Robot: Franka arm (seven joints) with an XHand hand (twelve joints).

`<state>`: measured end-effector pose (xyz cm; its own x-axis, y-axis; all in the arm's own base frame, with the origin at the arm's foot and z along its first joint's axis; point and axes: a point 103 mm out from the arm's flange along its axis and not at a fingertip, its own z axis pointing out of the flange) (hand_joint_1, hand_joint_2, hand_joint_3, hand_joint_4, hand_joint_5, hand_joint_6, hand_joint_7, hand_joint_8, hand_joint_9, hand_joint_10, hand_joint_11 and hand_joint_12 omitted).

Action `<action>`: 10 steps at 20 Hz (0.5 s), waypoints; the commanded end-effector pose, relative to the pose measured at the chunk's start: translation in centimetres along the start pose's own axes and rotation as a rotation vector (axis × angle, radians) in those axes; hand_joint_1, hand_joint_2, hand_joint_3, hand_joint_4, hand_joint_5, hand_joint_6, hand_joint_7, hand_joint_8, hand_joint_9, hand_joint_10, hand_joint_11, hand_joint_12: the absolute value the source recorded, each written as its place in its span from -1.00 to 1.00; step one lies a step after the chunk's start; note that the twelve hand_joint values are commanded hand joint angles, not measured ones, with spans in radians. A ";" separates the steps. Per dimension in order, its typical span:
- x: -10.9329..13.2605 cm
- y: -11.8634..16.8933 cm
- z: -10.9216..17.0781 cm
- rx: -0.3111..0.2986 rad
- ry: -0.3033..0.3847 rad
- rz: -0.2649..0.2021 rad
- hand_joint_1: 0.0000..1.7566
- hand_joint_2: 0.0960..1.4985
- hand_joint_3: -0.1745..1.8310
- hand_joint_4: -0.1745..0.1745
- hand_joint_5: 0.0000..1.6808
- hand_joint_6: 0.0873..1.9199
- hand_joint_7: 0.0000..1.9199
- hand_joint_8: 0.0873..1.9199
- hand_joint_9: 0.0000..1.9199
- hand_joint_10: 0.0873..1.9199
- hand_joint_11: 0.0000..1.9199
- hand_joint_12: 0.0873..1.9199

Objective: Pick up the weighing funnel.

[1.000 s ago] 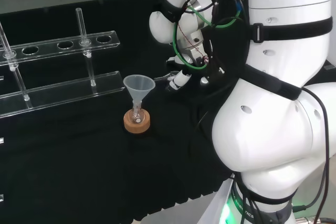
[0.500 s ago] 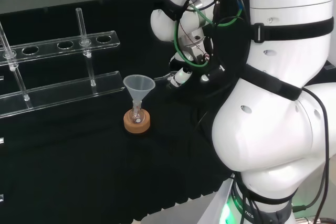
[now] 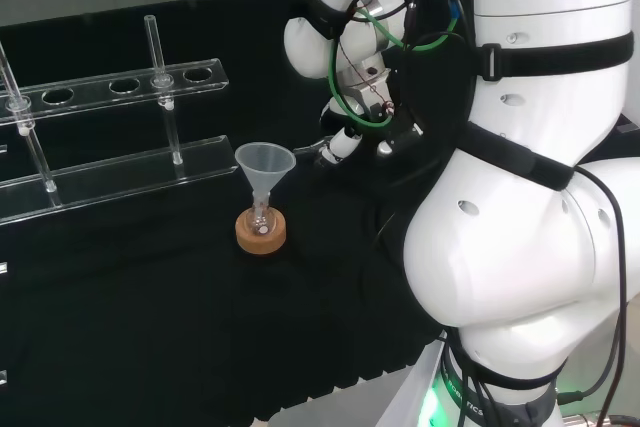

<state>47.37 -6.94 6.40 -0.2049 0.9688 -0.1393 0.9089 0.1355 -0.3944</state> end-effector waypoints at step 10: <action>0.5 1.2 -0.2 -0.038 0.009 0.012 -0.33 0.03 -0.79 0.37 -0.21 -1.00 -0.22 -0.66 -0.52 -0.44 -1.00 0.47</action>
<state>48.36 -6.44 6.08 -0.1906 0.9710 -0.1443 0.9195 0.1251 -0.3726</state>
